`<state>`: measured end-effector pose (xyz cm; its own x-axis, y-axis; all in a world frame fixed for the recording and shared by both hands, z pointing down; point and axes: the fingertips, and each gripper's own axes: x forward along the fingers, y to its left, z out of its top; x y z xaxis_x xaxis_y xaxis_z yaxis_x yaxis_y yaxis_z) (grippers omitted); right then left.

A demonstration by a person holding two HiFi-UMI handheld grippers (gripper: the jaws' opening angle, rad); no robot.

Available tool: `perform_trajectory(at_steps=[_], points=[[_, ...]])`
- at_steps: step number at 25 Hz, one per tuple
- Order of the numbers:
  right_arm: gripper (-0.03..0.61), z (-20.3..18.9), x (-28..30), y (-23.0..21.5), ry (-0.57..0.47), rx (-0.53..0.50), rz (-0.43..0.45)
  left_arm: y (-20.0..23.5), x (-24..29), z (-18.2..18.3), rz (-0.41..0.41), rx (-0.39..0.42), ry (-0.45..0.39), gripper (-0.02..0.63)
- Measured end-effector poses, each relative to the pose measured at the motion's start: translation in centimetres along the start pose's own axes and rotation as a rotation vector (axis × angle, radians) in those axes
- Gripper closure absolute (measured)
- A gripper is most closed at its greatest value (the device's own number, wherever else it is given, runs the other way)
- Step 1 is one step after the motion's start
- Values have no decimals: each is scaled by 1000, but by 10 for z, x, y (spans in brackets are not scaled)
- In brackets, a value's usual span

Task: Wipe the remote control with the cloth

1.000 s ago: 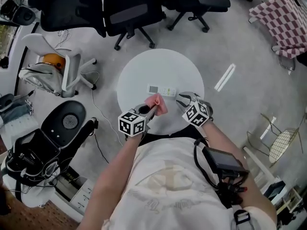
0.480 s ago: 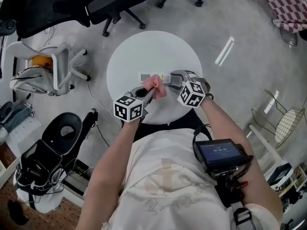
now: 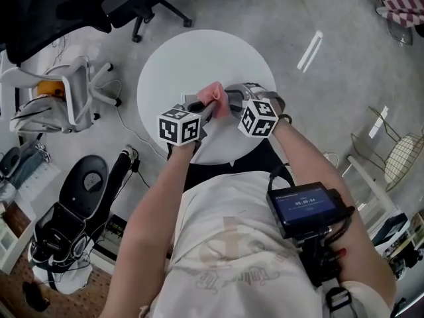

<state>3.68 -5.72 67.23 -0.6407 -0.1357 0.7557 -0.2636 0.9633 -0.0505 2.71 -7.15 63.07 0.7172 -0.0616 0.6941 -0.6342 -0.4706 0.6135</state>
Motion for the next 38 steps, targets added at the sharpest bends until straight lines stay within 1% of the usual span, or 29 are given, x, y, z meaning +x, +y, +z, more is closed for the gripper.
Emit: perform_trajectory(at_steps=[5, 8, 10, 12, 15, 18, 23, 28, 33, 38], points=[[370, 3, 2, 1, -4, 9, 8, -5, 23, 0, 15, 44, 110, 594], [370, 6, 7, -2, 8, 17, 18, 2, 32, -3, 5, 4, 158, 594], [371, 5, 9, -4, 20, 22, 20, 5, 34, -4, 0, -15, 169, 594], [371, 4, 9, -3, 22, 27, 17, 5, 34, -4, 9, -9, 173, 595], [373, 5, 6, -3, 18, 31, 10, 10, 29, -2, 47, -7, 163, 595], [374, 6, 5, -1, 10, 39, 11, 19, 19, -3, 72, -44, 145, 595], [374, 4, 3, -1, 9, 38, 10, 39, 2, -8, 88, -89, 120, 595], [374, 2, -1, -2, 9, 36, 7, 61, -18, -13, 127, -133, 112, 595], [374, 1, -4, -2, 10, 37, 11, 87, -38, -21, 184, -132, 129, 595], [374, -1, -4, -2, 18, 32, 9, 111, -55, -21, 236, -109, 131, 595]])
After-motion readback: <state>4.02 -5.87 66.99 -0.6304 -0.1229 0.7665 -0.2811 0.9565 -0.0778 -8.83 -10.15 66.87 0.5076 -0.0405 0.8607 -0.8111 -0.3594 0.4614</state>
